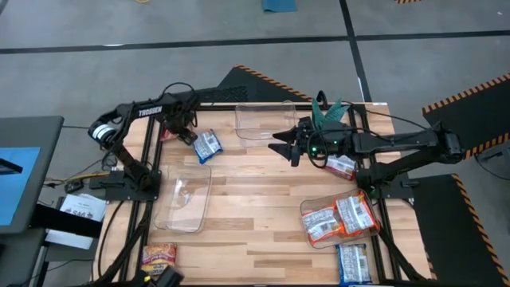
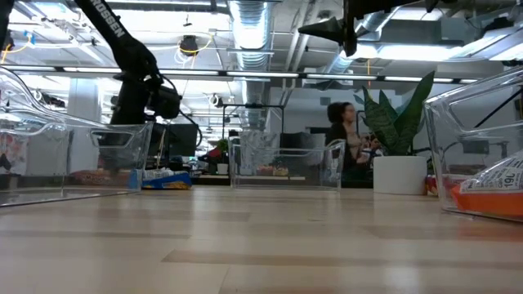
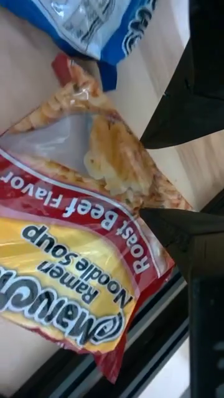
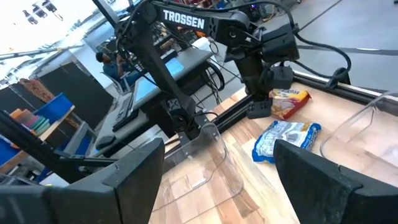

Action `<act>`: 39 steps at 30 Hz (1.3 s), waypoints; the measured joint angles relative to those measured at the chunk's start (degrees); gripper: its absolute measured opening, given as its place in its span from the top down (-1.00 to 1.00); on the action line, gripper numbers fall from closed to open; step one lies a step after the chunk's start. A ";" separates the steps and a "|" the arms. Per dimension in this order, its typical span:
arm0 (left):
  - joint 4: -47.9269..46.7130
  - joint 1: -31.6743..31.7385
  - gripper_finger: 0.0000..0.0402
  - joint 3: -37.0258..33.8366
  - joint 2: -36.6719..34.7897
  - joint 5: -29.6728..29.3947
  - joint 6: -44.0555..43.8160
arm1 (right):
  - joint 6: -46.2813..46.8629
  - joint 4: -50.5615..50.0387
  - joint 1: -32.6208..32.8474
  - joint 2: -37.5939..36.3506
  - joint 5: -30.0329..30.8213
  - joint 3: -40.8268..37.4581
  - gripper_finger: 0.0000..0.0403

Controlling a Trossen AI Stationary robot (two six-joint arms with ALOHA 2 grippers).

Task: Sort Maruchan noodles
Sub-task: Put the top left red noodle pack into the bottom left transparent bin

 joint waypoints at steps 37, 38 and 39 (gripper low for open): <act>-1.27 -6.12 1.00 8.16 -30.41 4.64 1.16 | 2.47 1.69 1.42 0.00 -0.05 0.00 -0.61; -1.87 -7.90 1.00 8.59 -31.95 4.47 0.65 | 2.47 2.00 1.42 0.00 -0.07 0.00 -0.61; -2.31 -9.80 1.00 8.84 -33.27 3.99 0.19 | 2.47 2.08 1.40 0.00 -0.07 0.00 -0.61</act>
